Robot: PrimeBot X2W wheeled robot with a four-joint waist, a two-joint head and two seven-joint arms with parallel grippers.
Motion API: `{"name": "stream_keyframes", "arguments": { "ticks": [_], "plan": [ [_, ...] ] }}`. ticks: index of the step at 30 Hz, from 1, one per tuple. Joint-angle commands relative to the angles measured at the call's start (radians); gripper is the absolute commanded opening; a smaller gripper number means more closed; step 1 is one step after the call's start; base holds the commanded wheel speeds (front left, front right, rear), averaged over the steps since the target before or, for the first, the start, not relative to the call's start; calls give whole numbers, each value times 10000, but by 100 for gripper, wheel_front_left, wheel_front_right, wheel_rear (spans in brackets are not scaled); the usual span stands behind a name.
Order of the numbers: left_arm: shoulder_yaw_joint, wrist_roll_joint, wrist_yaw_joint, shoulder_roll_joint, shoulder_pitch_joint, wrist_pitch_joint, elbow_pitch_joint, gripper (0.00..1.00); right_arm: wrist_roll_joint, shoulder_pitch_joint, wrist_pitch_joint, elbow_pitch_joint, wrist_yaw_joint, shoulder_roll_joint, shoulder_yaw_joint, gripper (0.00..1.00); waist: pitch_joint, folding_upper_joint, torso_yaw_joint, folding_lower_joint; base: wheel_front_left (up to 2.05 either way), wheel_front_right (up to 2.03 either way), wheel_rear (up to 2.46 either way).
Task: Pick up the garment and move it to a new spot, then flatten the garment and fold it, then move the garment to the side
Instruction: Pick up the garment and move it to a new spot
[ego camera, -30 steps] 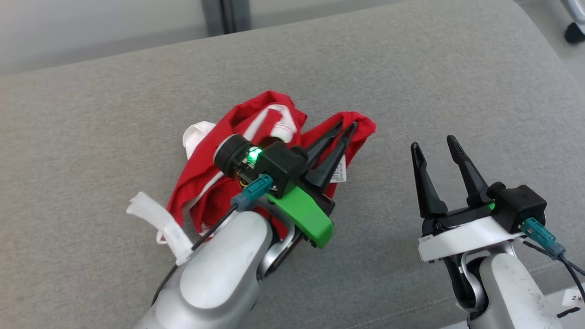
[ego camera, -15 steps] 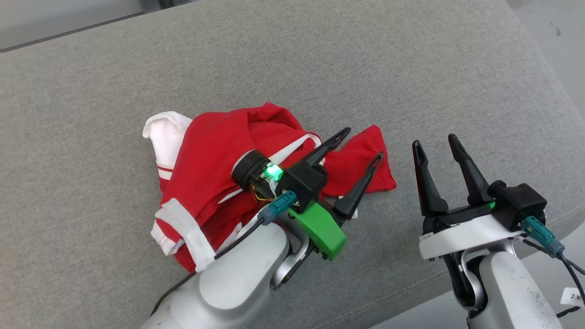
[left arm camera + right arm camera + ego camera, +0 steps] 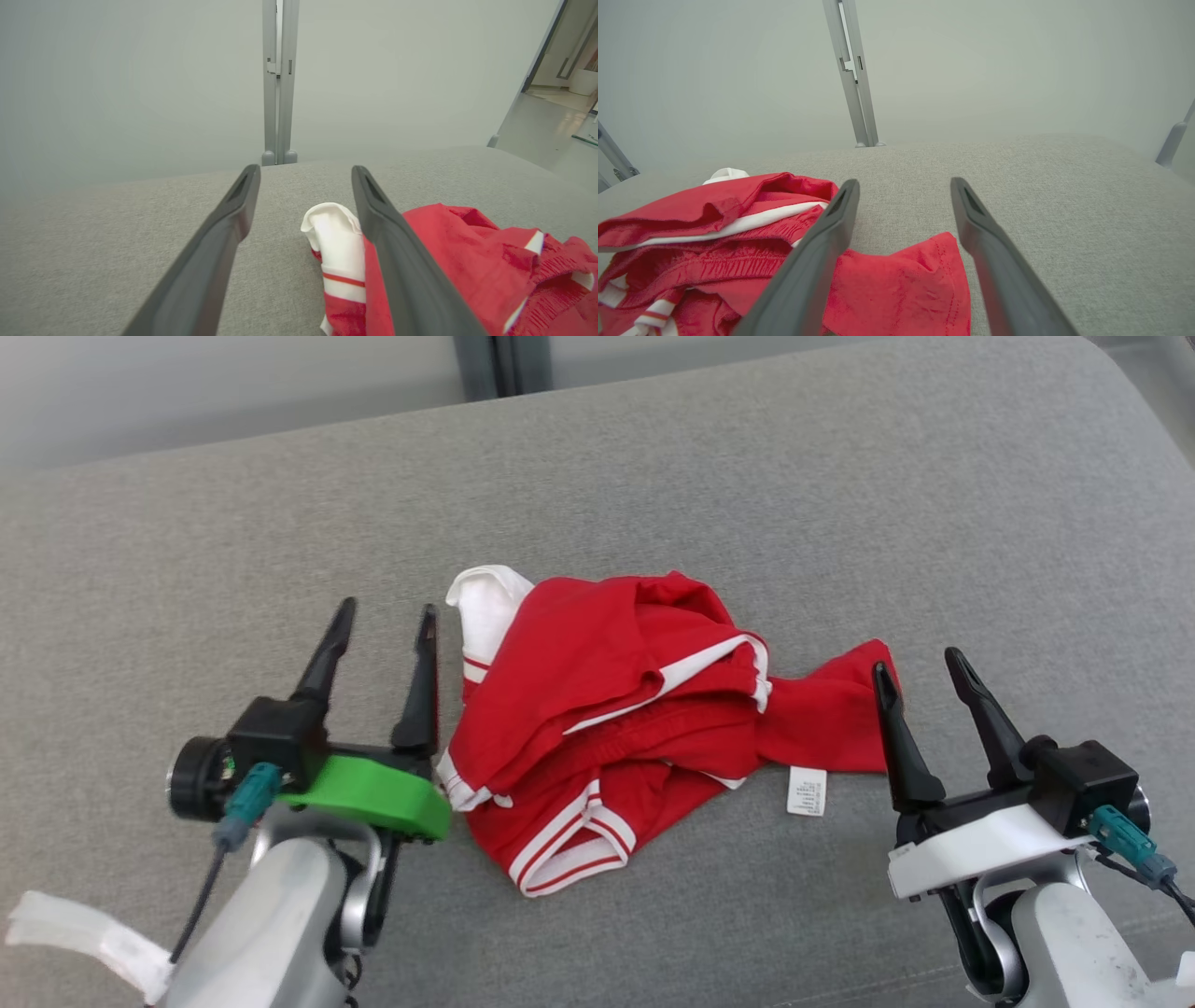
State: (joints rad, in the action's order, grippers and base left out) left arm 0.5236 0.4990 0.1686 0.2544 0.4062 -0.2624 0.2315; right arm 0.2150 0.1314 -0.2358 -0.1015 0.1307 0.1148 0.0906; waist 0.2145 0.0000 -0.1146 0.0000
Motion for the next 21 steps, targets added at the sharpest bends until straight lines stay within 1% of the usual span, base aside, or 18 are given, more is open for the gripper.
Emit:
{"name": "stream_keyframes", "arguments": {
  "ticks": [1,2,5,9,14,21],
  "plan": [
    [-386,93,7,153,-341,-32,-154,100,-88,-172,61,70,1,58,-70,100,-827,0,1066,0,0,0,0],
    [-662,168,-28,250,-553,-30,-220,100,-101,-200,93,112,1,59,-92,100,-837,0,1130,0,0,0,0],
    [-1539,259,-319,535,-1094,-31,-427,100,-110,-335,218,227,1,53,-156,100,-873,0,1307,0,0,0,0],
    [-2182,145,-788,735,-1600,-32,-464,100,-112,-453,405,372,1,59,-240,100,-954,0,1392,0,0,0,0],
    [-2379,-193,-1069,623,-2026,-33,-465,100,-61,-694,557,451,1,34,-324,100,-1100,0,1331,0,0,0,0],
    [-2433,-552,-1304,317,-2496,-33,-152,100,-66,-1189,727,543,1,-115,-497,100,-1458,0,1120,0,0,0,0]
  ]
}}
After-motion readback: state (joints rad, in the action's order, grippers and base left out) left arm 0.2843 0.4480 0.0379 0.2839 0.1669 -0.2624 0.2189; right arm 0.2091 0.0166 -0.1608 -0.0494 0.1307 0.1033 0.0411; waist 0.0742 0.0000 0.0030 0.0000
